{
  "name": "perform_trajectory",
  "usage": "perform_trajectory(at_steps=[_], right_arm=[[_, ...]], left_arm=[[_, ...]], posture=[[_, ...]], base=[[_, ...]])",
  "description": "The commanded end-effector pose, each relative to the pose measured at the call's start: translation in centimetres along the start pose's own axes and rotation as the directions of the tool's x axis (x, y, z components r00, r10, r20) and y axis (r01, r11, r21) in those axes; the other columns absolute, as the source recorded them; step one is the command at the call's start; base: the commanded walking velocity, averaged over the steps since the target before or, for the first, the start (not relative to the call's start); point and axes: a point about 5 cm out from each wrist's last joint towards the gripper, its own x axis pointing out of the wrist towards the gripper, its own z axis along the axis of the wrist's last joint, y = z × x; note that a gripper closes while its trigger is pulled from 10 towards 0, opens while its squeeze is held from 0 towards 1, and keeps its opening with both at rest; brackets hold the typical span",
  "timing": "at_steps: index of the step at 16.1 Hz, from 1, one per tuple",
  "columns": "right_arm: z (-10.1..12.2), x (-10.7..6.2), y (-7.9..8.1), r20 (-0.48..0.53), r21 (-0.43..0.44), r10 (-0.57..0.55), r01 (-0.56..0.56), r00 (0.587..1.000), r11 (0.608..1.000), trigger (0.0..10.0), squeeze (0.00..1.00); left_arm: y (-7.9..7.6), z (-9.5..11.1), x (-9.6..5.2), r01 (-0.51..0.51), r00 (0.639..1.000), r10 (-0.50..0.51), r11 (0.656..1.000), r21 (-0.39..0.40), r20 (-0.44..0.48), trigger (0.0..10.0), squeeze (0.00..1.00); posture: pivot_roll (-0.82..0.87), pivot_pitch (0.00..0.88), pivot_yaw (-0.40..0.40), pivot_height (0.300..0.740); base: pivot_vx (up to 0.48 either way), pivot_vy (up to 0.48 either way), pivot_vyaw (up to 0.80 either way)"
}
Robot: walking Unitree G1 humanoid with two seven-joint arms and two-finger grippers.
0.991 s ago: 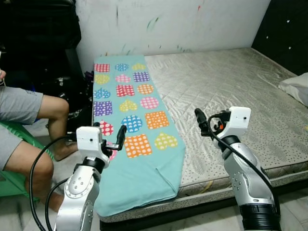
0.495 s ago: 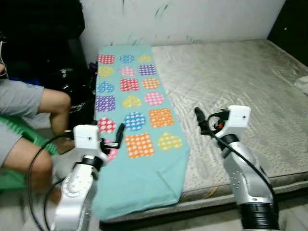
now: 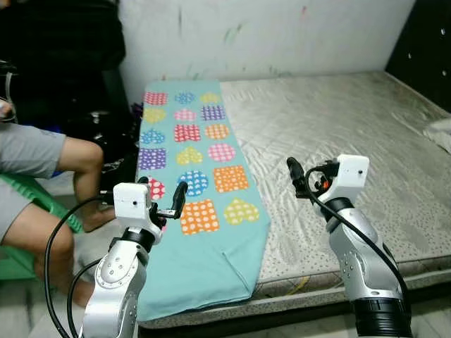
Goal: Clean up the room
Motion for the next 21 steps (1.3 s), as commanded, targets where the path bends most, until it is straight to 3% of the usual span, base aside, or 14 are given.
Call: perform_trajectory(at_steps=[1,6,11,17,21], right_arm=[[-0.1,0.0,0.0,-0.010,0.001,0.005,-0.005,1.000,1.000,10.0,0.00],[-0.3,0.0,0.0,-0.016,-0.001,0.010,-0.010,1.000,1.000,10.0,0.00],[-0.8,-0.1,-0.1,-0.035,-0.016,0.014,-0.015,0.999,1.000,10.0,0.00],[-2.1,-0.5,0.7,-0.106,0.001,0.086,-0.086,0.991,0.996,10.0,0.00],[-2.1,-0.6,0.9,-0.102,0.016,0.100,-0.098,0.990,0.995,10.0,0.00]], left_arm=[[0.3,-0.1,-0.1,-0.016,1.000,0.016,1.000,0.012,-0.009,10.0,0.00],[0.3,-0.1,-0.1,-0.021,1.000,0.021,1.000,0.015,-0.009,10.0,0.00],[1.0,-0.3,-0.1,-0.081,0.996,0.082,0.997,0.017,-0.021,10.0,0.00],[1.1,-0.1,0.0,-0.088,0.996,0.088,0.996,0.025,-0.016,10.0,0.00],[1.1,0.0,0.1,-0.090,0.996,0.090,0.996,0.026,-0.012,10.0,0.00]], posture=[[-0.05,0.000,0.009,0.740],[-0.05,0.000,0.006,0.740],[-0.05,0.000,0.006,0.740],[-0.05,0.000,0.008,0.740],[-0.05,0.000,0.010,0.740]], base=[[0.000,0.000,0.00],[0.000,0.000,-0.69],[0.000,0.000,0.00],[0.000,0.000,0.00],[0.000,0.000,0.00]])
